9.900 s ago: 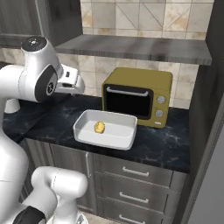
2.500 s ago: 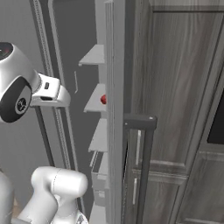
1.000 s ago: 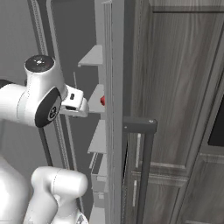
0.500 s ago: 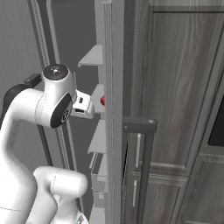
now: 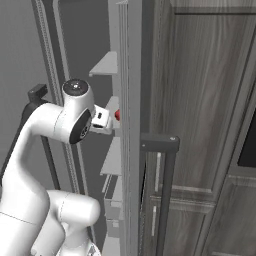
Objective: Take the potato and bell pepper out of the freezer and place them in the tupperware container on the counter. Then put the tupperware containing the vegetables back in the freezer.
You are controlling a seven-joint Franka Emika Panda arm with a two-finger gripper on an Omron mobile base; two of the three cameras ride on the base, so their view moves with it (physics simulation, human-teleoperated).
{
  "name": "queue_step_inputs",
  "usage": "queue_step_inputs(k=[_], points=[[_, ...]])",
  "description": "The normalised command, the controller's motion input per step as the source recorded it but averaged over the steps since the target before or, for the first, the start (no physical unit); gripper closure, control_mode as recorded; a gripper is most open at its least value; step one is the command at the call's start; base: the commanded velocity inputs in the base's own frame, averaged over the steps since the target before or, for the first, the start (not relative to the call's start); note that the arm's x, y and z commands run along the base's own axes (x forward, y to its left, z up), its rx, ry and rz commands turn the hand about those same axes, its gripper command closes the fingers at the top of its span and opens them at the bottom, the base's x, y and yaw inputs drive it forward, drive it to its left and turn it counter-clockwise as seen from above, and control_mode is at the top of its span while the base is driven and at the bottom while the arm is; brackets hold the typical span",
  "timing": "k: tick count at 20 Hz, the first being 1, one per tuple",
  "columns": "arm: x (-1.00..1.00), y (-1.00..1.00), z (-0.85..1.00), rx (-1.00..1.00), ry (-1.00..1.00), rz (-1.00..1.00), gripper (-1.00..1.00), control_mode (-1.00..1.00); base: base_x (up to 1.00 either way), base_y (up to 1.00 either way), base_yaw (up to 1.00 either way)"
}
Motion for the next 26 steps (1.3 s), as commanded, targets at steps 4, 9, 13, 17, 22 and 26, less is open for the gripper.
queue_step_inputs(k=[4, 9, 13, 17, 22, 26], points=[[0.24, -0.08, -0.09, 0.09, 0.0, 0.0, -1.0, -1.0, 0.0, 0.0, 0.0], [0.21, -0.11, -0.02, 0.1, 0.0, 0.0, -1.0, -1.0, 0.0, 0.0, 0.0], [0.35, 0.0, -0.13, 0.01, 0.0, 0.0, -1.0, -1.0, 0.0, 0.0, 0.0], [0.29, 0.0, -0.09, 0.0, 0.0, 0.0, -1.0, -1.0, 0.0, 0.0, 0.0], [0.32, 0.0, -0.11, 0.0, 0.0, 0.0, -1.0, -1.0, 0.0, 0.0, 0.0], [0.29, 0.0, -0.09, 0.0, 0.0, 0.0, -1.0, -1.0, 0.0, 0.0, 0.0]])
